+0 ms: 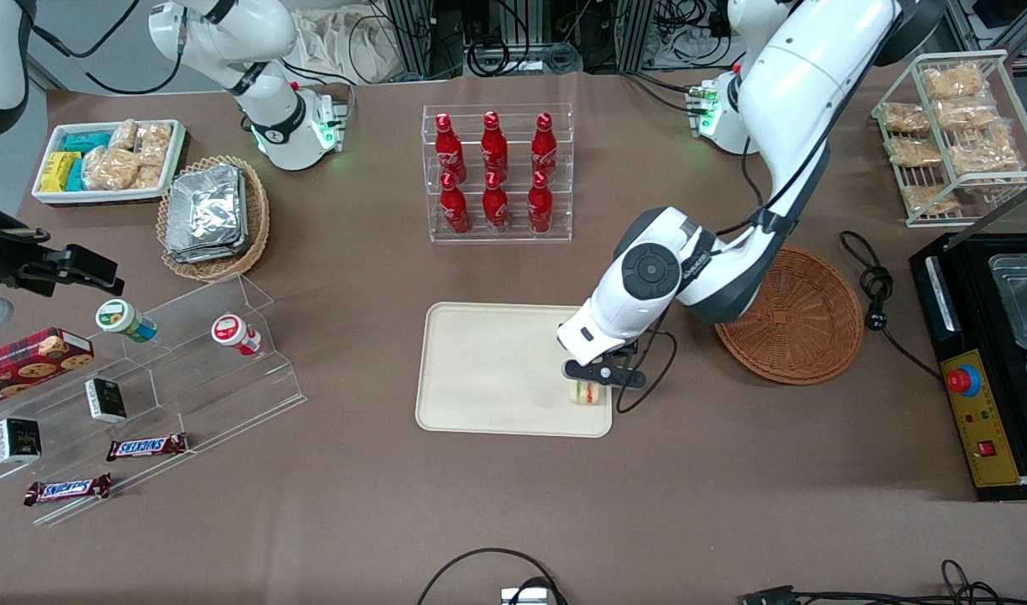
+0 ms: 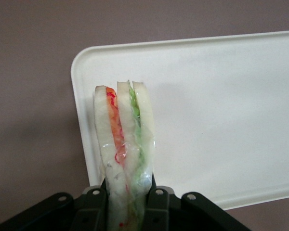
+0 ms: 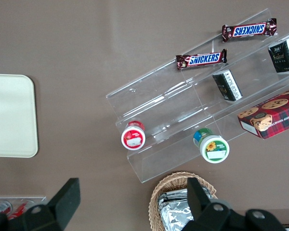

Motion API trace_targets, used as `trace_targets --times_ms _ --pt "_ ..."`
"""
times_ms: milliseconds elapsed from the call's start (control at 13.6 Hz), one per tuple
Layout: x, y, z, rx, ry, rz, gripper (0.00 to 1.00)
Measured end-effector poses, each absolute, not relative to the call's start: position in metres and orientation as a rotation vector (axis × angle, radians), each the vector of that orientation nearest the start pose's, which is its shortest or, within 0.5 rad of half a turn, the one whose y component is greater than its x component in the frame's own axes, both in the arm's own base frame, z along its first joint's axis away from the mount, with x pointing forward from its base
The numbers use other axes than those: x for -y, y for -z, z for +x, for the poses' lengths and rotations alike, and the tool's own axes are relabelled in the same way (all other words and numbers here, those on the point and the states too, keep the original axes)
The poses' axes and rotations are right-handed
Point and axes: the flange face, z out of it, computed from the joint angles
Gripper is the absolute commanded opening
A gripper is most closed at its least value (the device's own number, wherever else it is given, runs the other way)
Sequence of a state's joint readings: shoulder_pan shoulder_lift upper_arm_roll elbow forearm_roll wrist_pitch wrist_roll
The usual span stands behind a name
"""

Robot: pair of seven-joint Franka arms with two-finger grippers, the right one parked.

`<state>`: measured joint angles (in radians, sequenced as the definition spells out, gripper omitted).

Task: Place sandwich from basket to tray
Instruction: 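Lower the sandwich onto the tray and open the left gripper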

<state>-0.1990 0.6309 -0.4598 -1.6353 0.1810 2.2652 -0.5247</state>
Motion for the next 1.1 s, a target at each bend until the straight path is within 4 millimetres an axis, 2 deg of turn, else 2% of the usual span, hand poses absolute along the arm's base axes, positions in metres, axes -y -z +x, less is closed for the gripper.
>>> trace_targets --times_ms 293,660,953,1100 --pt "0.388 -0.264 0.577 -0.288 -0.031 -3.244 0.30" --pt "0.388 -0.250 0.576 -0.301 -0.035 -3.228 0.30" --pt "0.419 -0.237 0.554 -0.334 -0.048 -3.213 0.35" --pt "0.418 -0.233 0.554 -0.332 -0.047 -3.208 0.37"
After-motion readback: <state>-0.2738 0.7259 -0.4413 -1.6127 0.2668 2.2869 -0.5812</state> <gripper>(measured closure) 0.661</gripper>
